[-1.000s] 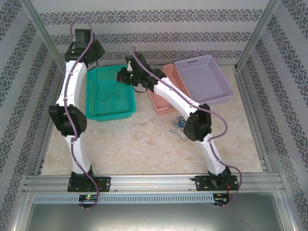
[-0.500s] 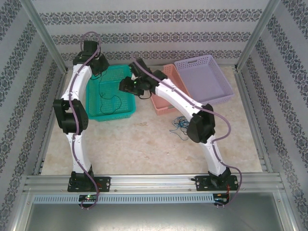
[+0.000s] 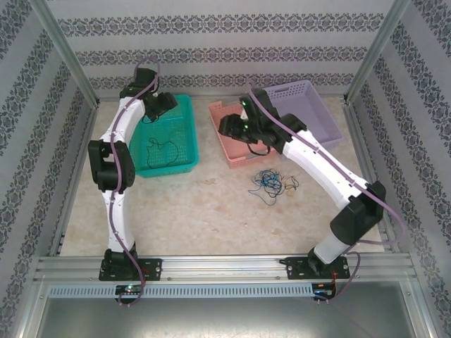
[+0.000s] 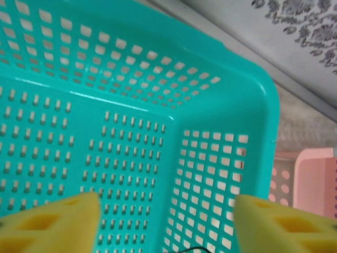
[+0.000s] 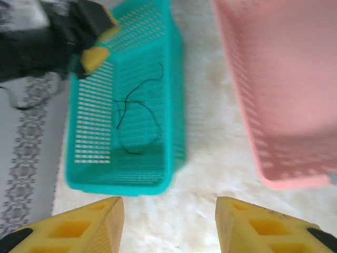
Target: Untangle the cables
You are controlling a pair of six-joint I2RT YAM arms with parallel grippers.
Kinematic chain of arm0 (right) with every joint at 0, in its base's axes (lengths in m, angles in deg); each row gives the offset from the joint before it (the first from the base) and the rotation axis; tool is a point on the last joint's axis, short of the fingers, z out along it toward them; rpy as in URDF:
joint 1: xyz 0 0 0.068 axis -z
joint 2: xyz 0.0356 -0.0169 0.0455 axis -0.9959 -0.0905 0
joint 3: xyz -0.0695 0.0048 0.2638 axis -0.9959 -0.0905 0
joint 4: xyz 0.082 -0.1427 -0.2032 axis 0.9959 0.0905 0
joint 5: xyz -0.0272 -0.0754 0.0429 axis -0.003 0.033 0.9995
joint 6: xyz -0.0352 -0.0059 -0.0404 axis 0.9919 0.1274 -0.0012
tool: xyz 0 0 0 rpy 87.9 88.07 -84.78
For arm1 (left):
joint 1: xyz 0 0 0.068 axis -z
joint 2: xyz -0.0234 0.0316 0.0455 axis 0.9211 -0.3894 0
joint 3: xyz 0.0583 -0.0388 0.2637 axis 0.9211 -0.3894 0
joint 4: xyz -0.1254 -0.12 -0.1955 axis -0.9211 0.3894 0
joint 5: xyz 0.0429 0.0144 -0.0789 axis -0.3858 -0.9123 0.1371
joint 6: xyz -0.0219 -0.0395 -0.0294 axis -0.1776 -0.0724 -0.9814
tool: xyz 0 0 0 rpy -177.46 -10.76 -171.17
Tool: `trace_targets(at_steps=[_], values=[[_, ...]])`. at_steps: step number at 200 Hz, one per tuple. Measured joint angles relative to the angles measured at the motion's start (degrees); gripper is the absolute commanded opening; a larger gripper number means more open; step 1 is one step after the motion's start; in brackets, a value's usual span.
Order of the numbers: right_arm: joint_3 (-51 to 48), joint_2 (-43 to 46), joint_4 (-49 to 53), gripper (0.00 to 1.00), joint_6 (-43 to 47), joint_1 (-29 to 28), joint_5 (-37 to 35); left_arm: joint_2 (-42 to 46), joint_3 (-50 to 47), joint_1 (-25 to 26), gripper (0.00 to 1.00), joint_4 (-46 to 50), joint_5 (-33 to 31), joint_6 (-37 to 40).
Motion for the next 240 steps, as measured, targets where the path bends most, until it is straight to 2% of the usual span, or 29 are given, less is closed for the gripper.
trace_targets(at_steps=[38,60,73,100,121,148,169,218,240], values=[[-20.39,12.22,-0.57,0.41,-2.67,9.49,-0.46,4.48,-0.7,4.39,0.85,1.55,-3.06,-0.68],[-33.18,21.11,-1.99,0.42,-6.1,18.84,0.48,12.39,-5.05,8.72,0.78,1.7,-4.98,-2.01],[-38.8,24.39,-2.38,0.44,-7.54,22.69,1.33,18.47,-9.27,11.82,0.7,1.22,-5.05,-3.13],[-45.48,25.44,-3.78,0.47,-9.25,24.83,4.33,28.83,-20.13,18.75,0.56,-0.79,-2.08,-6.75],[-49.27,24.83,-8.13,0.48,-10.43,24.83,6.86,33.03,-31.85,23.87,0.55,-4.76,3.41,-11.61],[-53.05,21.92,-13.81,0.48,-12.22,24.85,8.76,31.76,-47.91,30.45,0.57,-12.26,10.34,-21.51],[-53.94,18.38,-17.38,0.48,-12.52,24.85,9.55,27.43,-54.77,34.29,0.63,-18.75,14.05,-29.97],[-54.1,13.07,-23.1,0.47,-12.63,24.85,10.82,18.47,-56.15,40.83,0.63,-34.8,16.59,-46.14],[-54.21,12.61,-24.13,0.46,-12.63,24.85,10.84,16.11,-54.6,42.66,0.54,-38.05,16.57,-49.81]])
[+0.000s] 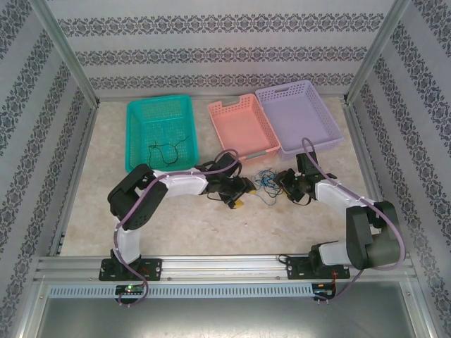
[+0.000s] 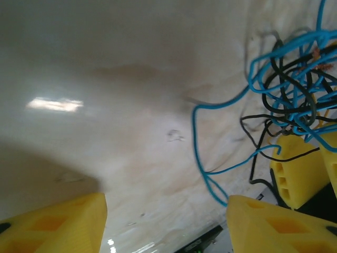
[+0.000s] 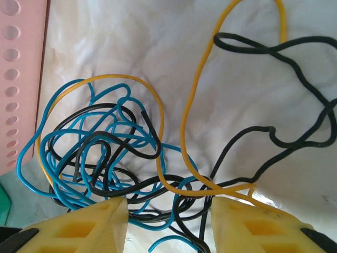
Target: Untangle the cables
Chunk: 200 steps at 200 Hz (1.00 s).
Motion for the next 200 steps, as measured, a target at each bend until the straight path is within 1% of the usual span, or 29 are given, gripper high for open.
trace_targets(at_steps=[23,36,51,62,71,80,89,101,120,130,168,200], values=[[-0.37,-0.24,-1.29,0.44,-0.02,0.0,0.02,-2.03,1.88,0.81,0.43,-0.96,-0.33,-2.29],[-0.59,-0.68,-1.79,0.44,-0.04,0.0,0.04,-3.67,3.43,0.83,0.34,-1.11,-0.81,-2.91],[-0.81,-1.14,-2.01,0.44,-0.04,0.0,0.04,-5.07,4.85,0.83,0.17,-0.98,-2.08,-2.73],[-1.11,-1.25,-2.21,0.44,-0.07,0.0,0.02,-5.66,5.6,0.83,0.0,-0.74,-3.21,-2.12],[-1.33,-1.42,-2.34,0.43,-0.07,0.0,0.0,-5.73,5.86,0.83,0.0,-0.52,-3.93,-1.7],[-1.4,-1.81,-2.36,0.39,-0.07,0.0,-0.04,-5.62,5.9,0.83,0.0,-0.28,-4.98,-0.81],[-1.4,-2.27,-2.38,0.32,-0.02,0.0,-0.17,-5.27,5.9,0.83,0.0,0.61,-5.88,-0.28],[-1.4,-2.95,-2.34,0.22,0.09,0.0,-0.48,-3.61,5.73,0.81,0.0,4.13,-8.26,1.66],[-1.4,-3.54,-1.68,0.06,0.24,0.17,-1.4,2.75,5.4,0.79,0.0,12.83,-13.38,5.97],[-1.38,-3.37,-1.03,0.0,0.24,0.48,-1.81,7.15,5.38,0.63,0.0,17.22,-16.0,8.2],[-0.87,0.13,3.34,0.0,2.25,1.6,-6.32,25.92,1.81,-0.63,0.0,30.18,-26.16,14.67],[1.73,0.83,7.15,0.0,5.31,2.71,-9.09,33.55,1.38,-2.84,0.0,40.11,-34.12,18.95]])
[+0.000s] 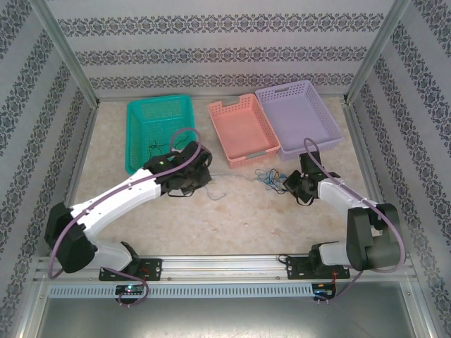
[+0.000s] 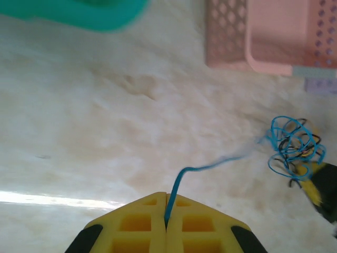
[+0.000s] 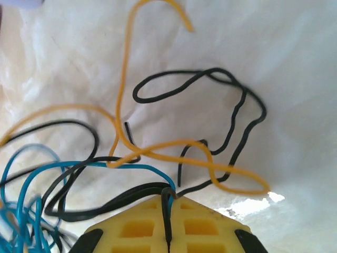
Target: Untangle the cables
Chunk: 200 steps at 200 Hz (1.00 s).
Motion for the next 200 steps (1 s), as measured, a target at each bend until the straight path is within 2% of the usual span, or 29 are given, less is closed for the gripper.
trace_targets(at_steps=[64,119,152,200], values=[[3.34,0.61,6.19,0.0,4.9,2.67,-3.41,4.07,9.84,-3.8,0.0,11.78,-10.56,8.9],[4.37,2.36,9.6,0.0,8.13,6.03,-4.42,7.17,11.13,-7.3,0.0,18.88,-16.83,11.63],[5.42,2.36,11.15,0.0,10.14,7.56,-5.22,8.7,15.13,-9.49,0.0,21.68,-20.26,13.0],[6.75,1.77,12.09,0.0,11.91,7.91,-6.12,9.4,18.53,-10.01,0.0,23.96,-23.58,13.97]])
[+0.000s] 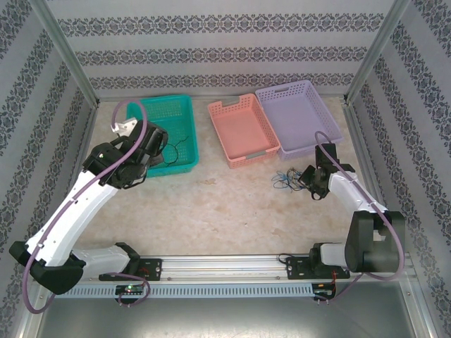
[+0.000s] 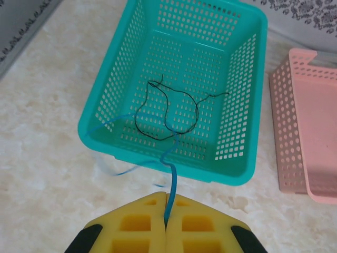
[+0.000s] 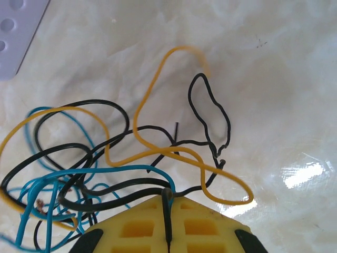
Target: Untangle the cables
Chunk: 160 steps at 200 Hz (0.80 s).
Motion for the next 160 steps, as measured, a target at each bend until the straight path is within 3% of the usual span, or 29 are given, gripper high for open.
trace_targets(at_steps=[18,36,67,95,121,160], values=[[0.02,-0.09,-0.04,0.0,0.79,0.31,0.09,0.59,0.57,-0.7,0.0,-0.83,0.76,1.7],[0.59,-0.92,0.15,0.0,1.38,-0.42,0.13,1.49,0.37,-1.01,0.0,-4.42,6.16,3.93],[2.05,-2.62,0.37,0.26,1.46,-5.31,0.35,1.75,0.81,-1.01,0.0,-9.27,14.78,4.37],[2.05,-2.32,1.09,0.41,0.79,-9.05,0.28,1.29,3.32,-1.01,0.0,-13.6,22.93,3.58],[2.27,0.61,2.91,0.48,0.0,-10.86,-0.31,-0.42,3.45,-1.01,0.0,-21.42,34.49,0.83],[6.29,7.69,6.38,0.52,-0.04,-10.97,-1.9,-8.07,2.56,-0.96,0.0,-31.65,48.89,-3.21]])
